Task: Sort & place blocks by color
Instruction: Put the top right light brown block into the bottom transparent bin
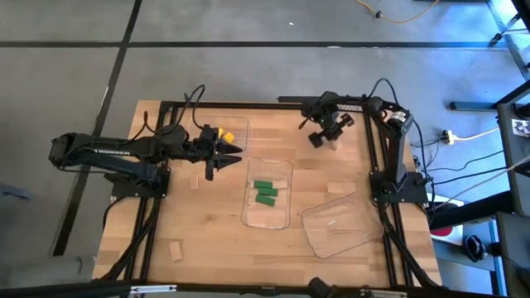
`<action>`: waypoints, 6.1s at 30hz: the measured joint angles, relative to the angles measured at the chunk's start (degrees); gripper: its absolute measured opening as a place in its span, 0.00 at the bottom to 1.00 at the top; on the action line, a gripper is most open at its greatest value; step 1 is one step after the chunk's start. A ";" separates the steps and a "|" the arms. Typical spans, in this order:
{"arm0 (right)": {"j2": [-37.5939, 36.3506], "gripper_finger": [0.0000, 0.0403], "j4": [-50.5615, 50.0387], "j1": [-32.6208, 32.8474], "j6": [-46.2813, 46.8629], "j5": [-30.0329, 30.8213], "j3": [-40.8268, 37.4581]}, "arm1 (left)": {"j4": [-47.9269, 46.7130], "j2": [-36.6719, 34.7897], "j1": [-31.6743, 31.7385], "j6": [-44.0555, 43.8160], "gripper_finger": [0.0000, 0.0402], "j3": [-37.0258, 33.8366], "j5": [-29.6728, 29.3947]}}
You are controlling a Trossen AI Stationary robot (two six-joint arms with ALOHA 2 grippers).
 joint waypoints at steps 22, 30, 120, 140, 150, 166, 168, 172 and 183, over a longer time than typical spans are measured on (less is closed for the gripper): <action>-36.92 0.02 6.47 16.25 11.89 -1.17 -23.45 | 0.00 0.00 0.00 -1.42 0.42 0.00 -3.87; -54.72 0.17 -0.65 18.05 10.52 -8.13 -23.47 | 0.00 0.00 0.00 -1.42 0.42 0.00 -3.91; -54.35 0.33 69.00 31.86 7.78 -8.96 -30.12 | 1.68 0.02 0.00 3.05 0.42 0.00 -5.32; -52.30 0.33 74.86 36.17 9.29 -5.69 -30.08 | 1.73 0.02 -0.02 3.52 0.42 0.02 -5.34; -52.26 0.33 45.26 51.21 24.08 -23.53 -22.44 | 1.73 0.02 -0.01 3.40 0.42 0.00 -5.82; -33.14 0.33 26.42 75.15 45.68 -21.24 -23.30 | 1.79 0.02 -0.02 3.10 0.42 0.02 -10.35; -30.47 0.33 26.16 73.42 48.26 -19.78 -23.30 | 1.90 0.02 -0.02 3.10 0.42 0.02 -10.34; -25.89 0.33 26.27 70.57 54.19 -18.95 -23.30 | 2.05 0.02 -0.02 3.10 0.42 0.02 -10.33; -19.80 0.37 28.27 68.83 59.12 -18.91 -23.04 | 2.21 0.02 -0.02 3.13 0.42 0.02 -11.40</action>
